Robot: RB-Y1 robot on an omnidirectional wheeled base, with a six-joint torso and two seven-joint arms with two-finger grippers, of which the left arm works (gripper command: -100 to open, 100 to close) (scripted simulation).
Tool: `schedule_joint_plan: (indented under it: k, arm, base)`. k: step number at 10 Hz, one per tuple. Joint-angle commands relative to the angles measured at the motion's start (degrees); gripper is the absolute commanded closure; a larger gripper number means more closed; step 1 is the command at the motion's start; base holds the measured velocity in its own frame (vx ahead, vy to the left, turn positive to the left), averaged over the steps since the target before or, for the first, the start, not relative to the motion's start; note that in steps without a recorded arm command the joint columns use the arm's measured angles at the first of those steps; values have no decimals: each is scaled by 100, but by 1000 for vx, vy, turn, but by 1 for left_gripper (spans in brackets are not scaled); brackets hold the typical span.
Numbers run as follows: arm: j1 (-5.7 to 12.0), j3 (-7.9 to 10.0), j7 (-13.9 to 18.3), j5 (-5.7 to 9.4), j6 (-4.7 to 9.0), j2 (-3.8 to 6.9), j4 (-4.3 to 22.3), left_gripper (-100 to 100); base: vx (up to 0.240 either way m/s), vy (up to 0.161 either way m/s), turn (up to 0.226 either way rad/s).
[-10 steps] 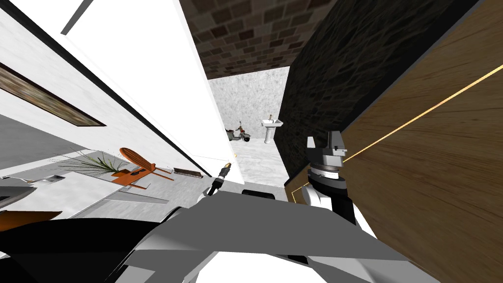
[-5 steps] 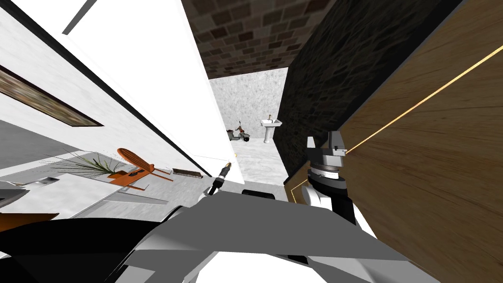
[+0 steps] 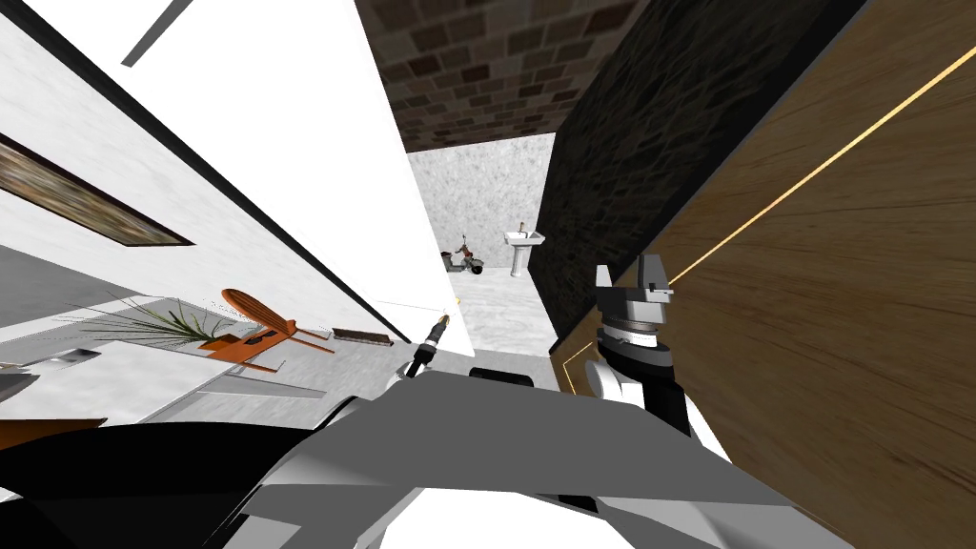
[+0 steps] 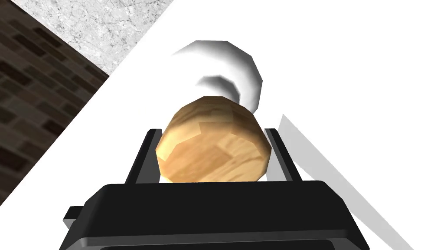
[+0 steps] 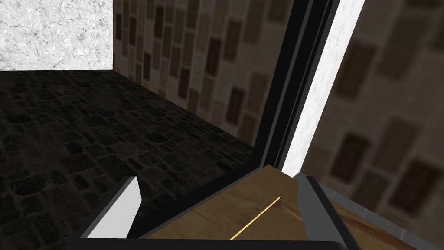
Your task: Pull the door open
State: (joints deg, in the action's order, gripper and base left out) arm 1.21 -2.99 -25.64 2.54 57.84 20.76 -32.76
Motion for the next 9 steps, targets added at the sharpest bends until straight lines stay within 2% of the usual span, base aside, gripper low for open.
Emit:
schedule_joint_plan:
  k: [1,4,5,6,7,9]
  arm:
    - [-17,-58,286,50,-36,-47,-56,100]
    - [13,-117,722,171,-75,-66,-65,100]
    - [13,-117,763,171,-75,-66,-65,100]
    - [29,-147,982,231,-94,-76,-69,100]
    - [29,-147,999,231,-94,-76,-69,100]
    - [60,-206,1366,353,-133,-95,-77,100]
  base:
    - [-39,14,-31]
    - [-53,22,-50]
    - [-37,17,-20]
    - [-41,20,-37]
    - [-42,24,-21]
    - [-59,26,-65]
